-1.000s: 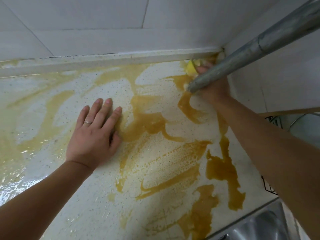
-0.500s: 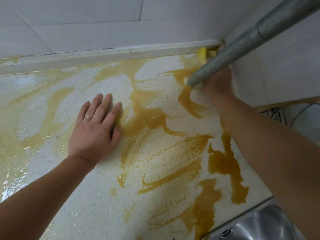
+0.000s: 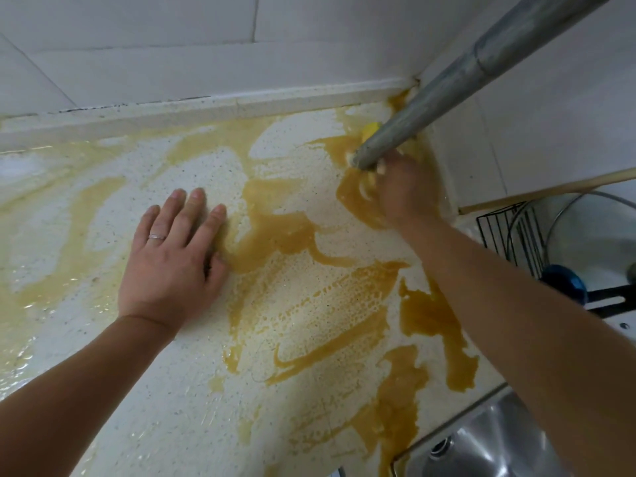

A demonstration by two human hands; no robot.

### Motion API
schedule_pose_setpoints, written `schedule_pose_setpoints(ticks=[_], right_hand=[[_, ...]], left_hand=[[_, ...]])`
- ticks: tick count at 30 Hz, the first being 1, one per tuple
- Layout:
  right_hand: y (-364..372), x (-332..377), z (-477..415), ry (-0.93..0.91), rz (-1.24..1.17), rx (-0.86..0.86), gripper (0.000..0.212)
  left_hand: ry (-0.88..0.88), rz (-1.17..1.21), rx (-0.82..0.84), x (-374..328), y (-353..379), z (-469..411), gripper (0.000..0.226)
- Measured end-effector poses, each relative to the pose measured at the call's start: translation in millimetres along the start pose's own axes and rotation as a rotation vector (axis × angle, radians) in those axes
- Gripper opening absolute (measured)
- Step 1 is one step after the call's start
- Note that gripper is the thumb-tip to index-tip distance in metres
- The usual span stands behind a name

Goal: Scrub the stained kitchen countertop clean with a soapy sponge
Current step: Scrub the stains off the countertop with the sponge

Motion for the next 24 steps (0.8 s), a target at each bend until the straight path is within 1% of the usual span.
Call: schedule_pose_setpoints(ticks=[2, 4, 7, 8, 9, 12, 13, 15, 17, 19, 21, 23, 24], right_hand=[[-3, -10, -28, 0.101, 0.008, -0.047, 0.03], [-5, -10, -50, 0.198, -0.005, -0.046, 0.029], [1, 10, -42, 0.21, -0.191, -0.115, 0.016], [1, 14, -29, 0.187, -0.167, -0.105, 0.015], [2, 17, -13, 0.156, -0.146, -0.069, 0.017], [6, 19, 36, 0.114, 0.038, 0.0, 0.049], [10, 19, 49, 0.082, 0.085, 0.011, 0.056], [12, 10, 56, -0.013, 0.19, 0.046, 0.058], [10, -3, 31, -0.061, 0.275, 0.056, 0.059], [3, -14, -7, 0.028, 0.288, 0.043, 0.055], [-1, -20, -28, 0.134, 0.231, 0.054, 0.044], [4, -14, -23, 0.17, 0.145, 0.017, 0.035], [8, -9, -15, 0.169, 0.149, 0.005, 0.035]], left_hand=[[0.006, 0.0, -0.006, -1, -1, -1, 0.065], [0.001, 0.001, -0.024, -1, 0, -1, 0.064], [-0.005, -0.002, -0.035, -1, 1, 0, 0.064], [-0.005, 0.0, -0.034, -1, 1, 0, 0.064], [-0.004, 0.001, -0.03, -1, 0, 0, 0.064], [-0.002, 0.01, -0.028, -1, 0, -1, 0.064], [-0.001, 0.01, -0.028, -1, 0, 0, 0.064], [-0.001, 0.019, -0.033, -2, 1, -1, 0.064], [0.002, 0.024, -0.039, -1, 1, -1, 0.064], [0.002, 0.034, -0.044, 0, 1, -1, 0.064], [0.002, 0.039, -0.039, -2, 2, 1, 0.064], [0.002, 0.041, -0.038, -2, 3, 0, 0.064], [0.001, 0.036, -0.033, -1, 2, 0, 0.064]])
Point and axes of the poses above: each hand's wrist, its own z-axis away from the middle knuckle, its own y-axis out of the palm, x = y × z, the point moved 2 cm from there along -z, towards the middle knuckle, and after that the axes turned 9 degrees about z, right-handed, at the moved point
